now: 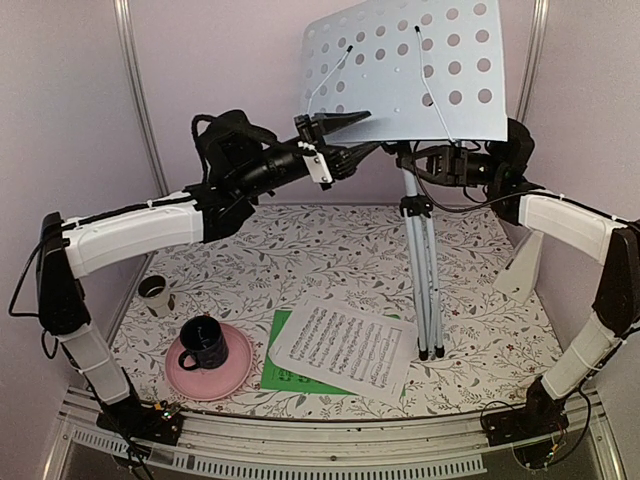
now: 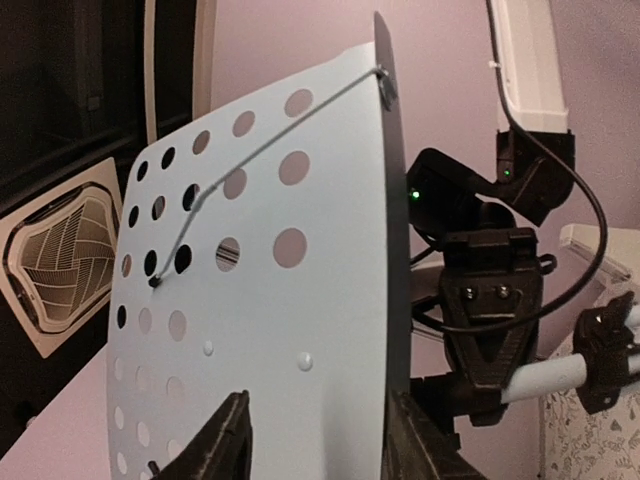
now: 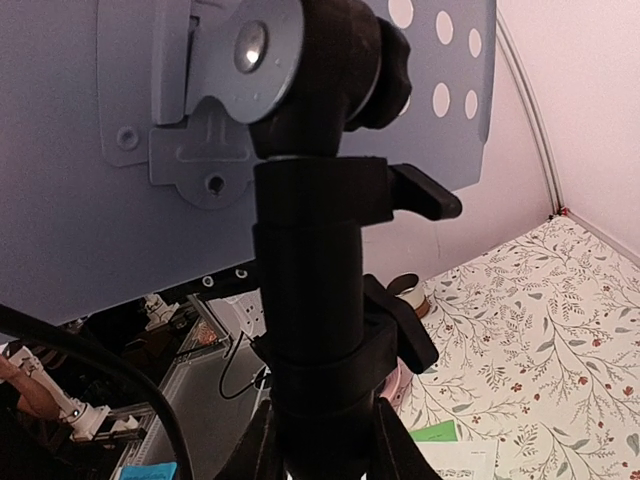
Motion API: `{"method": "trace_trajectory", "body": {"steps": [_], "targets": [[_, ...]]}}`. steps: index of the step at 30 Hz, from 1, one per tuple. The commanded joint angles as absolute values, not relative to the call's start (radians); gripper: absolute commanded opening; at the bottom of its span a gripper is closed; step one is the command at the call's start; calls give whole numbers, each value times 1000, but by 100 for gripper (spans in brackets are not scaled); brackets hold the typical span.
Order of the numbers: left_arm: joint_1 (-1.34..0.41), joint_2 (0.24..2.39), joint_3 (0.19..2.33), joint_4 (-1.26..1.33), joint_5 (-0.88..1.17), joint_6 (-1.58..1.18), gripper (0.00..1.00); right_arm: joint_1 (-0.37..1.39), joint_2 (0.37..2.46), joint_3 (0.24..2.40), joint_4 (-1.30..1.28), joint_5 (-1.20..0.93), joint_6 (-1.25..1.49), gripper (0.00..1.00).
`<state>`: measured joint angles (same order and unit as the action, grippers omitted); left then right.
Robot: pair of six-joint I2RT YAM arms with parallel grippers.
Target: Set up the instrument practice props
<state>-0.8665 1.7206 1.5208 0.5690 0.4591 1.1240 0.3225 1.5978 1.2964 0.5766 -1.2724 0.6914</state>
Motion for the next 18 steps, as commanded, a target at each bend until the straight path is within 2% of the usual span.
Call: {"method": "trace_trajectory", "body": {"steps": [1,4,7,10,13,18], "targets": [[-882,1605,1513,907,397,1145,55,309,1585,1348,688,-1135,719,0],[-881,1566,1450,930,334,1132,64,285,1583,1368,807,-1098,795,0],[-881,1504,1356,978,251,1067,66,266,1580,1425,828,-1048,804,0],[-881,1435,1247,993,152,912,64,254,1578,1477,829,-1009,774,0],[-877,1388,1153,951,38,729,57,252,1572,1500,830,-953,739,0],[-870,1372,1028,846,-4,458,51,252,1565,1462,911,-880,738,0]]}}
